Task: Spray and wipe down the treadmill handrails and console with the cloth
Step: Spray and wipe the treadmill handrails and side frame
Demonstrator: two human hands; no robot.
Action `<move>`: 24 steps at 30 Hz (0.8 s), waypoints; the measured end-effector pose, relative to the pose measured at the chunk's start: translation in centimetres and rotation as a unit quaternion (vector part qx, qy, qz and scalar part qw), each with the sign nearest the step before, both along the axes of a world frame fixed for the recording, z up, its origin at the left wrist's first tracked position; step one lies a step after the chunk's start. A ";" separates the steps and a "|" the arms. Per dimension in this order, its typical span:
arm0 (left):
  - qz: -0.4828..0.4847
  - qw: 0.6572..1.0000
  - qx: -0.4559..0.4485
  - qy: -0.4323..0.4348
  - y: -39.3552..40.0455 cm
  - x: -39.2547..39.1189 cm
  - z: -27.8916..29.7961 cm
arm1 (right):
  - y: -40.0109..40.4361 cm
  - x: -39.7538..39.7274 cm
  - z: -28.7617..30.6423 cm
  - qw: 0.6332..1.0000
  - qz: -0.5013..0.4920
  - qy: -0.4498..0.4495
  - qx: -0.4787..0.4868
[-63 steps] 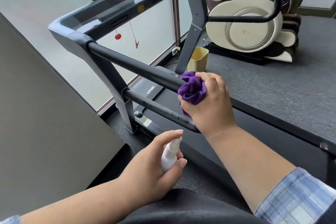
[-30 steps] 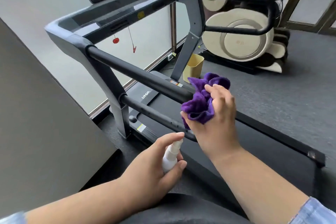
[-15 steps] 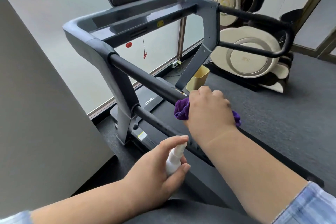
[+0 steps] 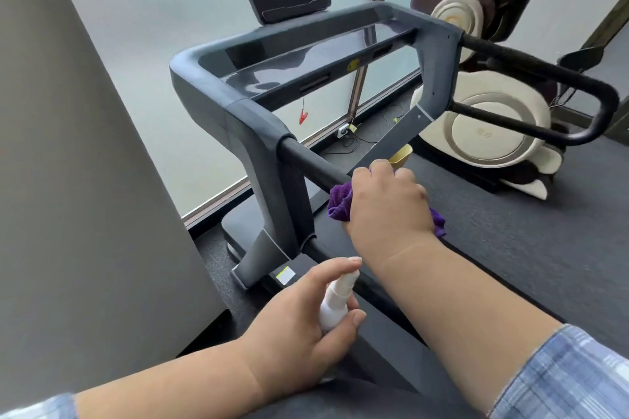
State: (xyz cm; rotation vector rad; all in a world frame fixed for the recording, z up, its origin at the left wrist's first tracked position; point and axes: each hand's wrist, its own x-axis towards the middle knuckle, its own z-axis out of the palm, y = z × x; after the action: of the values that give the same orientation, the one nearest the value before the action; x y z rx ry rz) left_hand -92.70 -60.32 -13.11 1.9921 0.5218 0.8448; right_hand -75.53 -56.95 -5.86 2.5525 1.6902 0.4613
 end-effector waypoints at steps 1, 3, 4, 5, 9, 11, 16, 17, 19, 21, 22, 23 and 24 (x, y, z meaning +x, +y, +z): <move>-0.003 1.000 0.002 -0.001 0.8 -0.4 -0.1 | 1.2 -0.5 0.0 1.000 0.001 0.005 0.003; -0.005 1.000 0.005 -0.005 2.5 -1.4 -0.3 | 3.6 -1.5 0.1 1.000 0.005 0.022 0.009; -0.004 1.000 0.009 -0.005 3.3 -1.9 -0.4 | 4.8 -2.0 0.0 1.000 0.005 0.029 0.011; -0.002 1.000 0.012 -0.005 4.1 -2.4 -0.5 | 5.8 -2.5 0.0 0.999 0.003 0.032 0.010; -0.009 1.000 0.017 -0.009 6.4 -4.0 -0.8 | 9.9 -4.4 0.0 1.000 -0.006 0.023 0.013; -0.021 1.000 0.009 -0.012 7.0 -4.5 -0.9 | 11.0 -5.0 0.2 1.000 -0.004 0.029 0.011; -0.046 0.999 0.021 0.001 7.1 -4.2 -1.1 | 11.1 -5.0 0.4 0.999 -0.003 0.054 0.008; -0.053 0.998 0.020 0.003 6.8 -4.0 -1.0 | 10.9 -4.9 0.4 0.998 -0.003 0.058 0.004; -0.063 0.998 0.018 -0.001 6.3 -3.5 -0.9 | 10.5 -4.7 0.4 0.998 -0.001 0.056 -0.004; -0.073 0.997 0.024 -0.006 5.8 -3.2 -0.7 | 9.8 -4.5 0.4 0.998 0.000 0.055 -0.009; -0.076 0.997 0.027 -0.006 5.5 -3.0 -0.7 | 9.3 -4.4 0.4 0.998 0.001 0.055 -0.011; -0.079 0.996 0.030 -0.006 5.2 -2.9 -0.6 | 8.8 -4.2 0.4 0.998 0.001 0.053 -0.014; -0.082 0.996 0.034 -0.006 4.8 -2.8 -0.5 | 8.2 -3.9 0.4 0.999 0.001 0.051 -0.016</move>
State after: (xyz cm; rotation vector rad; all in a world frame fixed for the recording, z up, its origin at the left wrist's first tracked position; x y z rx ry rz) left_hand -95.49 -55.56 -13.60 2.0588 0.3217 0.7824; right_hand -79.48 -48.74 -5.48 2.5935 1.7183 0.3050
